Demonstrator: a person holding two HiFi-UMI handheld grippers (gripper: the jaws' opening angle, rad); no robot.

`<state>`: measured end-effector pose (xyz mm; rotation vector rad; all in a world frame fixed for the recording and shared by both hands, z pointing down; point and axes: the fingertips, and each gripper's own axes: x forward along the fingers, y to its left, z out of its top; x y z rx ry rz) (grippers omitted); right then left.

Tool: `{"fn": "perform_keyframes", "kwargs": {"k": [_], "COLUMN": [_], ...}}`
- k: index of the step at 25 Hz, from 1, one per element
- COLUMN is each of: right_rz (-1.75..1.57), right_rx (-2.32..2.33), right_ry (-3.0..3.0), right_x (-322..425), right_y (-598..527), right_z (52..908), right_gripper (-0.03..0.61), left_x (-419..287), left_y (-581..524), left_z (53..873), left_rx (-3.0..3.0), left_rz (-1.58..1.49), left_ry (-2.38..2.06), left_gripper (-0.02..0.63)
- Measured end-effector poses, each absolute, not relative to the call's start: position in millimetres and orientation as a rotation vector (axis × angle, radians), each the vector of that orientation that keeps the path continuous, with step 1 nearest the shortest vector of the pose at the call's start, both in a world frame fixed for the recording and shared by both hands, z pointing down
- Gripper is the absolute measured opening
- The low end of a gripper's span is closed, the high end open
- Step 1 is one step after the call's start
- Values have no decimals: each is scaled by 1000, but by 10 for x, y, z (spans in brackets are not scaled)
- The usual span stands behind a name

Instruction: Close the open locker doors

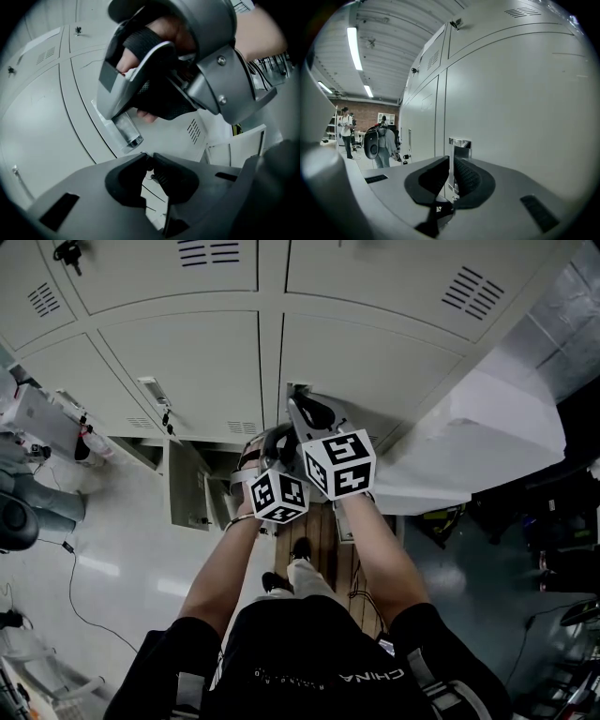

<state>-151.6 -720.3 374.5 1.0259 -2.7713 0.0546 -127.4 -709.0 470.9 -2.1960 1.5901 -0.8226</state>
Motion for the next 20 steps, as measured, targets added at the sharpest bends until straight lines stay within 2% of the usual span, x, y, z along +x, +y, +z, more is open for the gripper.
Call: {"fn": "perform_keyframes", "kwargs": {"k": [6,20], "right_rz": [67,108], "right_rx": [1040,1130], "right_ry": [-2795,-2758], "right_x": [-1352,-1039], "right_y": [-7162,-7273], "right_z": [3758,3818], "right_gripper": [51,51], "left_x": [-1308,-1404], "left_y": [-7103,-7113], "left_z": [4711,4701], "left_rx": [-2343,-2831], "left_rz": [-656,34], "left_ry": [1735,2012], "left_gripper": [57,55]}}
